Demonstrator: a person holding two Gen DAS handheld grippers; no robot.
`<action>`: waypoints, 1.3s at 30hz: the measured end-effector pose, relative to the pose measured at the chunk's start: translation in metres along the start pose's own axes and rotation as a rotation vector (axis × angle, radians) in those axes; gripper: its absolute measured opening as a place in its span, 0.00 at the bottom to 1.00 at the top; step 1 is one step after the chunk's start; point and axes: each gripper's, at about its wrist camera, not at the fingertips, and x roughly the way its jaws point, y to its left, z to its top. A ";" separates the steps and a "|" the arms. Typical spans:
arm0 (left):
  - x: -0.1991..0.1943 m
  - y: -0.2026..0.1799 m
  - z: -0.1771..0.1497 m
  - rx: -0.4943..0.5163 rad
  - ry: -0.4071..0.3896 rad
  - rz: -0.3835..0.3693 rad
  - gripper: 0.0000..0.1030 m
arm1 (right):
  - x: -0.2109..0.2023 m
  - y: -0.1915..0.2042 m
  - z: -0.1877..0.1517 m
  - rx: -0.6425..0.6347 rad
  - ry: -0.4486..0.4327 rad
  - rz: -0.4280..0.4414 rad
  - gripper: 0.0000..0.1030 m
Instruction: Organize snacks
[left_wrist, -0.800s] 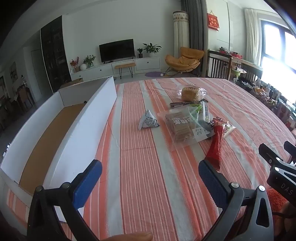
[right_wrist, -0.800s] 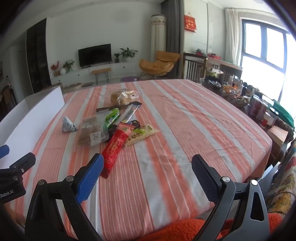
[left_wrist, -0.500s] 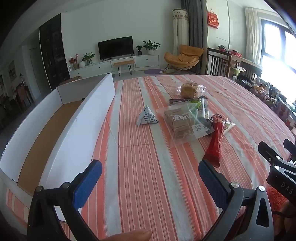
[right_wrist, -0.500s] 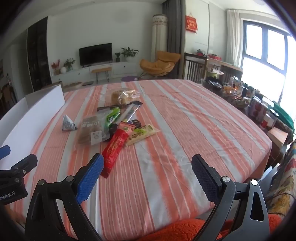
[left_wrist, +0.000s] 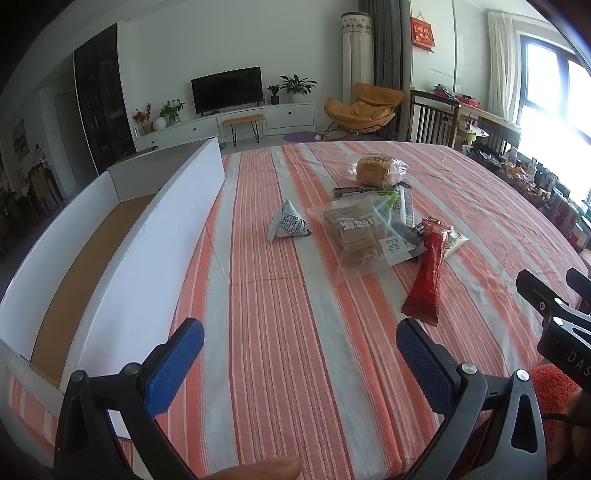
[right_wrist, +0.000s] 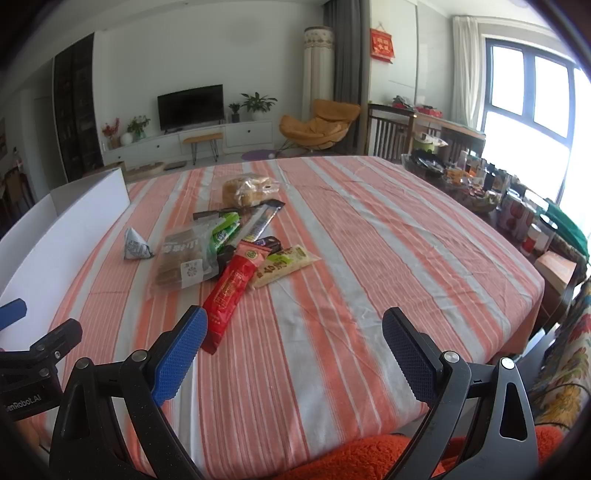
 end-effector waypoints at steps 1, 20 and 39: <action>0.001 0.000 0.000 -0.001 0.000 0.000 1.00 | 0.000 0.000 0.000 0.000 0.000 0.000 0.95; -0.001 0.000 -0.001 -0.008 0.006 -0.015 1.00 | 0.002 -0.003 -0.001 -0.001 -0.006 0.001 0.95; -0.001 0.000 -0.002 -0.013 0.009 -0.021 1.00 | 0.001 -0.003 -0.001 -0.003 -0.008 0.001 0.95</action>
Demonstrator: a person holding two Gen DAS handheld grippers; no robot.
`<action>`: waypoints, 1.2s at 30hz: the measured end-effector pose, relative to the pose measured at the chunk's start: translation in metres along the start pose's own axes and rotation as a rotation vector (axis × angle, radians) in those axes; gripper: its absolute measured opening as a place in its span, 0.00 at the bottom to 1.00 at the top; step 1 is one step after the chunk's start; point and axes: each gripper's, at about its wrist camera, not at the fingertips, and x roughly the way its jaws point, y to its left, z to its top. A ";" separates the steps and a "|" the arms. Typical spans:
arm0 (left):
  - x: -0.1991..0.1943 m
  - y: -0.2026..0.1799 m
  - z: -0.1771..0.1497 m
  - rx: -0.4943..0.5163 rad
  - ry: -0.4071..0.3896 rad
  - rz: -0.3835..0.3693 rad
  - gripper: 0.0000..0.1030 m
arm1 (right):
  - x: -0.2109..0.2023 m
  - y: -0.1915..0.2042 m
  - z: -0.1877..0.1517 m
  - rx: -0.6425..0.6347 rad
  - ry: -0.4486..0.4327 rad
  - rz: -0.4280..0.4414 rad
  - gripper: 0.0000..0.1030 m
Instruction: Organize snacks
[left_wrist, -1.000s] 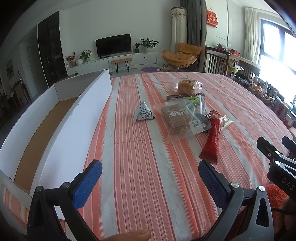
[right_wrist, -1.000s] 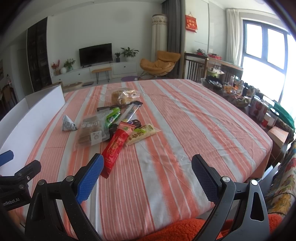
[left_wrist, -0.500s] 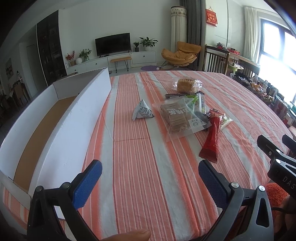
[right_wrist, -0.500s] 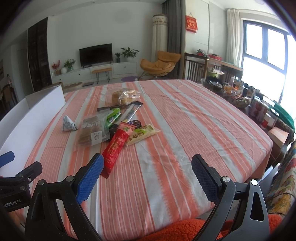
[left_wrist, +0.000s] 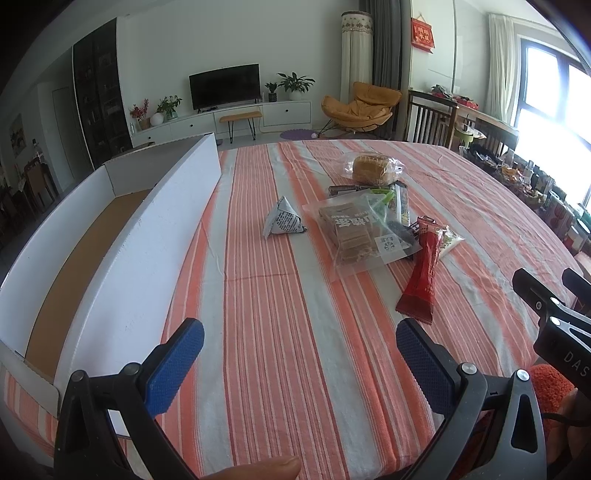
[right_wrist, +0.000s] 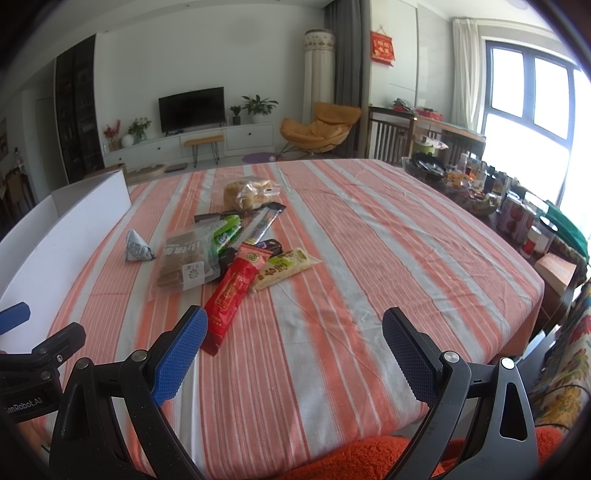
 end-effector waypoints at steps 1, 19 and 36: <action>0.000 0.000 0.000 0.001 0.000 0.000 1.00 | 0.000 0.000 0.000 0.000 0.000 0.000 0.95; 0.001 0.000 0.000 -0.004 0.011 -0.010 1.00 | 0.000 0.000 0.001 0.008 0.008 0.004 0.95; 0.005 0.000 -0.004 -0.007 0.026 -0.015 1.00 | 0.001 0.000 0.001 0.011 0.011 0.005 0.95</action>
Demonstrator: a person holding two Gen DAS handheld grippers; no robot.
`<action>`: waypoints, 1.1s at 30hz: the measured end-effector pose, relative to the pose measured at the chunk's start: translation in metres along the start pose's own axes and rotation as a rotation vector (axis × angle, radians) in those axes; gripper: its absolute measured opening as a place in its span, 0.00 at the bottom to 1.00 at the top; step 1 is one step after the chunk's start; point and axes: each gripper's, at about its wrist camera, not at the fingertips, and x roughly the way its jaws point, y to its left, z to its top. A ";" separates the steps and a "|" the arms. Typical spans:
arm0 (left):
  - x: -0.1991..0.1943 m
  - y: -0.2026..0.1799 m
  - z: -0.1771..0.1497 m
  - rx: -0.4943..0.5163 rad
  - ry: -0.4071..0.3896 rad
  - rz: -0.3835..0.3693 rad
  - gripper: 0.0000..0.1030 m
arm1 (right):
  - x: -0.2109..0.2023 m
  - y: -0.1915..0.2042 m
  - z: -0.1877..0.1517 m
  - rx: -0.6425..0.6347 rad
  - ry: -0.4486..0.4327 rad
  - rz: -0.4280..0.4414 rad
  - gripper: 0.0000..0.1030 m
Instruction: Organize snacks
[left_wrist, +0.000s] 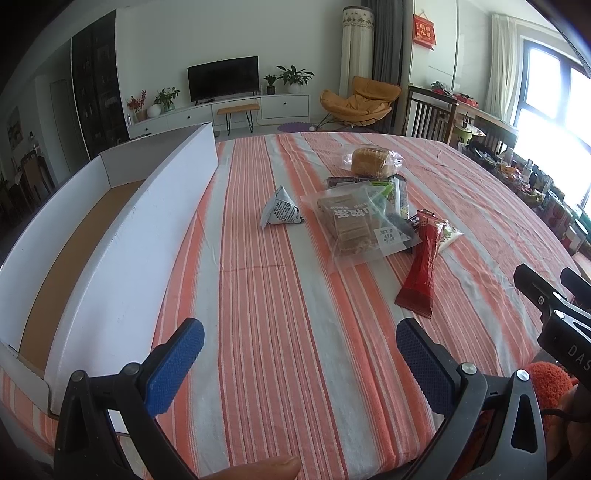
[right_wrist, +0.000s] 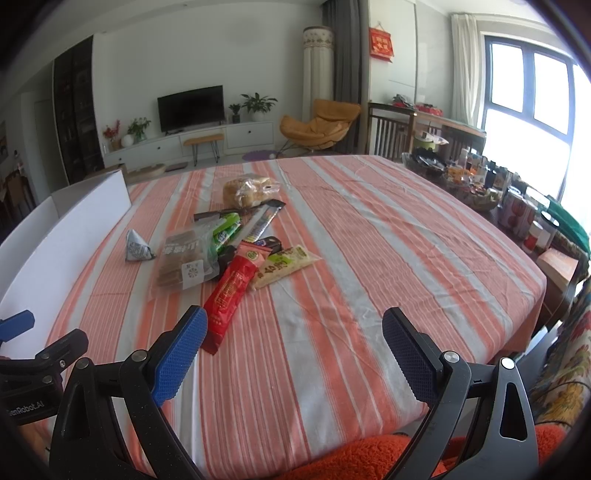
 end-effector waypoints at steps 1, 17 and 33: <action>0.001 0.001 0.000 -0.001 0.002 -0.001 1.00 | 0.000 0.000 0.000 0.000 0.001 0.000 0.95; 0.032 0.005 -0.012 -0.003 0.145 -0.012 1.00 | 0.009 -0.011 -0.003 0.052 0.044 0.025 0.95; 0.071 0.015 -0.026 -0.014 0.296 0.015 1.00 | 0.013 -0.012 -0.004 0.067 0.059 0.032 0.95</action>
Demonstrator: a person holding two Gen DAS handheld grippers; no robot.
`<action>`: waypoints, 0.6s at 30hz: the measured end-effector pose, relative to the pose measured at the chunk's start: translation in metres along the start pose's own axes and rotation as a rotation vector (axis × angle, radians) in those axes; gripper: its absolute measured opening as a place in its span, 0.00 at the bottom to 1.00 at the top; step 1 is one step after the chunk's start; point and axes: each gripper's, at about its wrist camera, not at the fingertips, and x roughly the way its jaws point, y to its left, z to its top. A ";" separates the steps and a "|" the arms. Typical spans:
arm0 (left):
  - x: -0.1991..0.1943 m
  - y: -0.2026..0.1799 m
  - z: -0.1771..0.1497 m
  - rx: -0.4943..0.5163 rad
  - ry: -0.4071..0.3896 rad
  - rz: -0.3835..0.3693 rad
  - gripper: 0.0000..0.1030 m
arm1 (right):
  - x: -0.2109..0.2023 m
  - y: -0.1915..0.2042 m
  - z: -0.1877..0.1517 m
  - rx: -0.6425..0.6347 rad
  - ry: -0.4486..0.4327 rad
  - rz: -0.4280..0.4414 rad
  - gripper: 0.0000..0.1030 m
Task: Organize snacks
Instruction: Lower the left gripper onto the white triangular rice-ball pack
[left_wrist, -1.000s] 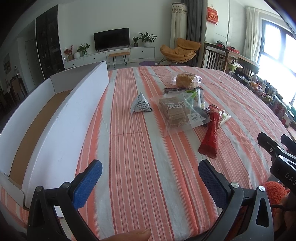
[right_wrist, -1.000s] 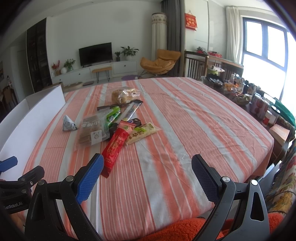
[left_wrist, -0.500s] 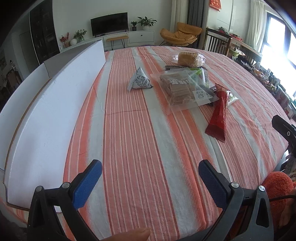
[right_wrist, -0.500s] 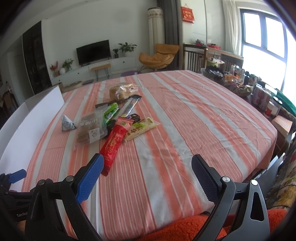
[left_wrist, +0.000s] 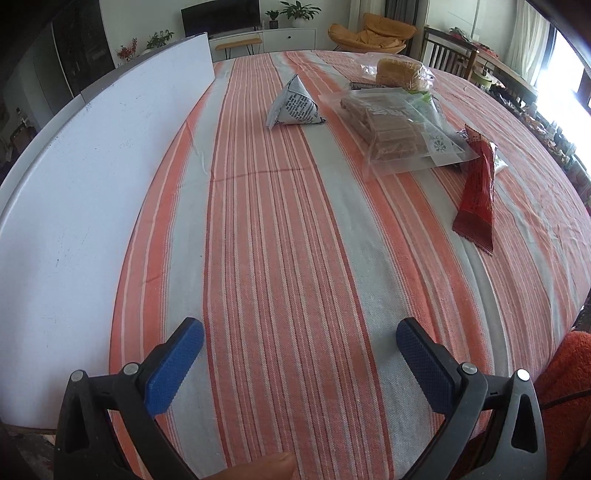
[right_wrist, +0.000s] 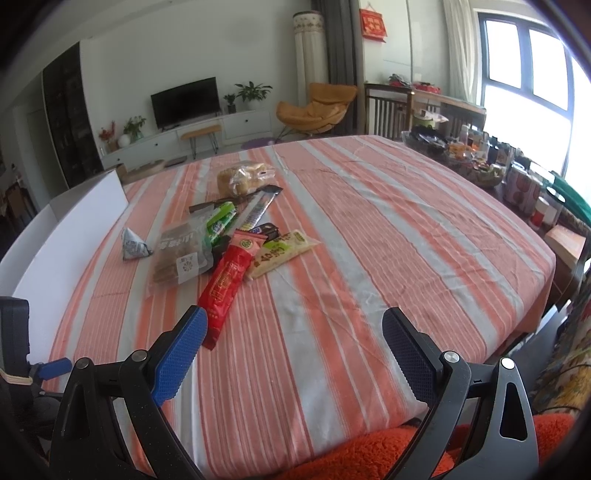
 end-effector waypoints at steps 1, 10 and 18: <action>0.001 0.001 0.001 -0.003 -0.001 0.001 1.00 | 0.000 -0.001 0.000 0.002 0.002 0.001 0.95; 0.007 0.002 0.013 -0.017 -0.019 0.007 1.00 | 0.001 -0.009 0.001 0.033 0.012 0.016 0.95; 0.009 0.018 0.093 -0.113 -0.026 -0.080 1.00 | 0.002 -0.011 0.000 0.047 0.019 0.024 0.95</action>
